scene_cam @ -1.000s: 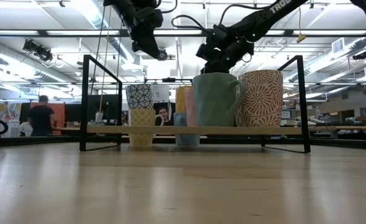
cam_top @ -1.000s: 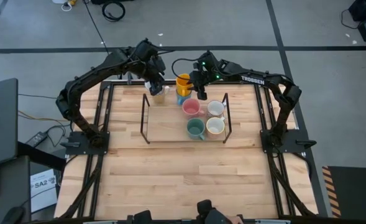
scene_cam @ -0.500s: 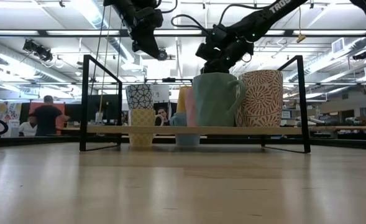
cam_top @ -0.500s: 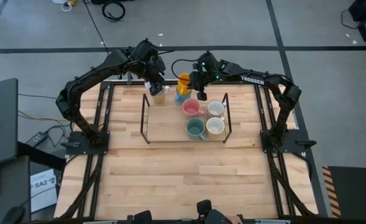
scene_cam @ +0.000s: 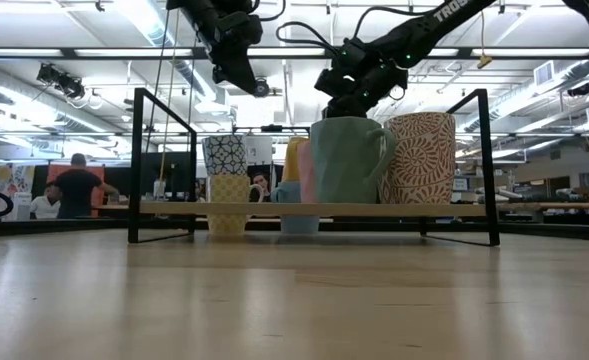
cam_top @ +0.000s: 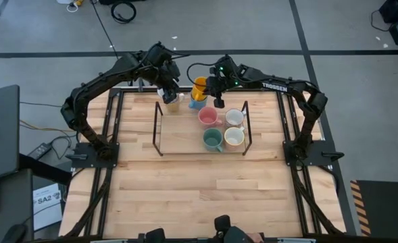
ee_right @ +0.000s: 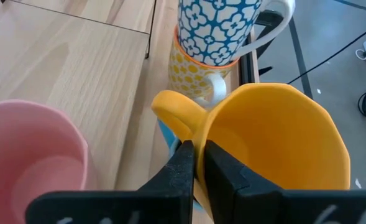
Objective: Place coffee mugs
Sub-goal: Put the yellow mug on the shelf
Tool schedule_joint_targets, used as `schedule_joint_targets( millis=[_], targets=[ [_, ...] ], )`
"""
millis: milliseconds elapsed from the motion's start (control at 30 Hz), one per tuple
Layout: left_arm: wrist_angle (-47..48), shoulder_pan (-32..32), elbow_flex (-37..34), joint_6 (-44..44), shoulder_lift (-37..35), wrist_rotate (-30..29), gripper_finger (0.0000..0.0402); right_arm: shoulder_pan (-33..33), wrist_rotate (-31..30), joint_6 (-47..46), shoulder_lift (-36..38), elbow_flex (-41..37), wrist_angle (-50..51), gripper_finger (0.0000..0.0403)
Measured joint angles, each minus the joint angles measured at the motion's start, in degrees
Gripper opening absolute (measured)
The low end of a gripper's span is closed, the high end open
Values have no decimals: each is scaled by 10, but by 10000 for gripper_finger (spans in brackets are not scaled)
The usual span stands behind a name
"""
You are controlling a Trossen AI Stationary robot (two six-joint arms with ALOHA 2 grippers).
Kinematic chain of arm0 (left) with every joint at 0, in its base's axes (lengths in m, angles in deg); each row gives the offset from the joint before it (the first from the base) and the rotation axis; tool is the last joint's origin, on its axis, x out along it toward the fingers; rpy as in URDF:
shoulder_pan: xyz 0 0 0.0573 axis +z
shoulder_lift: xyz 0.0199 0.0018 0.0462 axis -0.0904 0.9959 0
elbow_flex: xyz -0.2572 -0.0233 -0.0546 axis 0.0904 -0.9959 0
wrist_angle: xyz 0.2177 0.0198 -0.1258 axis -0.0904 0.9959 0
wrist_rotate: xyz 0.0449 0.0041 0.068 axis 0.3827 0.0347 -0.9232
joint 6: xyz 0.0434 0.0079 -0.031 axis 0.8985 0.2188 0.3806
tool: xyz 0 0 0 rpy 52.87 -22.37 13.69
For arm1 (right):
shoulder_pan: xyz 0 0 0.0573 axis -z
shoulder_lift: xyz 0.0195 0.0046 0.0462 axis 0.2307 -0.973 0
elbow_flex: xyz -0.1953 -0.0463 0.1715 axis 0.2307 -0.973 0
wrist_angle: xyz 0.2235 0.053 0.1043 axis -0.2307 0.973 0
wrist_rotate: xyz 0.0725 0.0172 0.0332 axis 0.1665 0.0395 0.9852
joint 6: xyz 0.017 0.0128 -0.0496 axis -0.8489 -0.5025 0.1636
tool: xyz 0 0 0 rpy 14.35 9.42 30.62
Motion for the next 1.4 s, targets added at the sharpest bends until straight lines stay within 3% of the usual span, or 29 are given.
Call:
schedule_joint_targets(
  millis=[433, 700, 800, 1000, 1100, 1267, 1400],
  targets=[
    [0, 0, 0, 1, 0, 0, 112, -2, -2, 0, 0, 45, 28, 30],
    [-2, 0, 0, 1, 0, -3, 112, -23, -2, -1, 0, 121, 119, 30],
    [-7, 0, 0, 1, 0, -35, 112, -43, -2, -1, 0, 146, 150, 30],
    [-5, 5, 0, 6, 0, -154, 112, -94, -2, -1, 0, 164, 169, 30],
    [10, 19, 0, 18, -10, -179, 112, -124, -2, -5, 0, 164, 170, 30],
    [41, 59, 0, 16, -53, -169, 112, -173, -2, -29, 0, 164, 168, 30],
    [91, 95, 0, 16, -90, -98, 112, -209, -2, -52, 0, 163, 167, 30]
  ],
)
